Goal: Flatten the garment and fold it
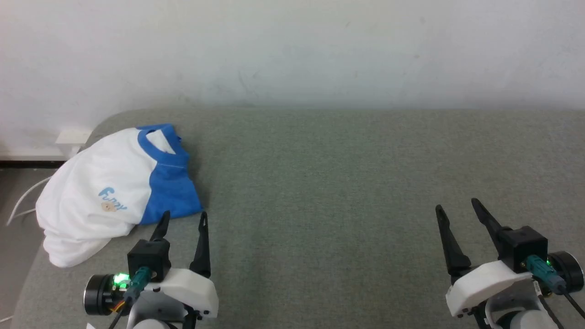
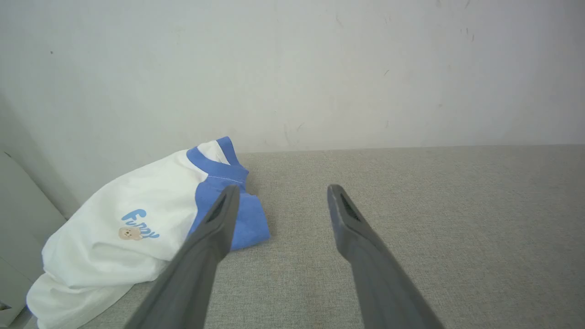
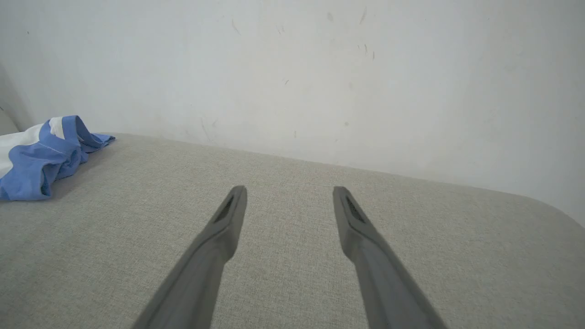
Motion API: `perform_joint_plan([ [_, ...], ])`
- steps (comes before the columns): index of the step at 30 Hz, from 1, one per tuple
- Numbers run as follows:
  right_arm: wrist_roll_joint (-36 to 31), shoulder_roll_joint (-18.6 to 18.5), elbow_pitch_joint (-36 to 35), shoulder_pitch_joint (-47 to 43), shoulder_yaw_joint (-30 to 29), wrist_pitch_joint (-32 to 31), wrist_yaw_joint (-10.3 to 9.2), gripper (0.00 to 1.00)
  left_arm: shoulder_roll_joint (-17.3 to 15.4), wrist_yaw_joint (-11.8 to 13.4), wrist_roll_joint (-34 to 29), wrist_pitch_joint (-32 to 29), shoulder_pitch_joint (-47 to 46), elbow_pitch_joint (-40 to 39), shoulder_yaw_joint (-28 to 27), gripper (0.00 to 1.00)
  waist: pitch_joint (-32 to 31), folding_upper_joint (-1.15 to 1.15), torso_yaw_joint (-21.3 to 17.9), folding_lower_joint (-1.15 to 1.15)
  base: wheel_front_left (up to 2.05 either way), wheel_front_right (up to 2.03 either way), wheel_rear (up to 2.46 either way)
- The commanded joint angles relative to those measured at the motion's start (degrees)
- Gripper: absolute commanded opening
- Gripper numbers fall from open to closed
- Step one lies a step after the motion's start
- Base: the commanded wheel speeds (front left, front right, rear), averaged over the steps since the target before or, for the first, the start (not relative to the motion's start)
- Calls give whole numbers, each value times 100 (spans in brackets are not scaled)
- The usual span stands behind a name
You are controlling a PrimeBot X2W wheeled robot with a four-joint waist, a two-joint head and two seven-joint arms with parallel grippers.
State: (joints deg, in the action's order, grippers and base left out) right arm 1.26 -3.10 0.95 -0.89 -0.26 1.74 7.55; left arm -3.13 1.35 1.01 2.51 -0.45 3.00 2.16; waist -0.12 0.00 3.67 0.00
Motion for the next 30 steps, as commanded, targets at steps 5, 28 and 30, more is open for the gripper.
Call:
perform_joint_plan([
  [5,74,6,30,73,-9,82,-2,100,-43,100,80,102,-127,82,52,100,13,0,226,0,0,0,0],
  [28,217,10,87,184,7,218,-3,100,-98,372,225,378,-212,252,150,100,75,0,993,0,0,0,0],
  [30,230,10,87,189,14,232,-3,100,-103,393,235,402,-221,270,161,100,74,0,1054,0,0,0,0],
])
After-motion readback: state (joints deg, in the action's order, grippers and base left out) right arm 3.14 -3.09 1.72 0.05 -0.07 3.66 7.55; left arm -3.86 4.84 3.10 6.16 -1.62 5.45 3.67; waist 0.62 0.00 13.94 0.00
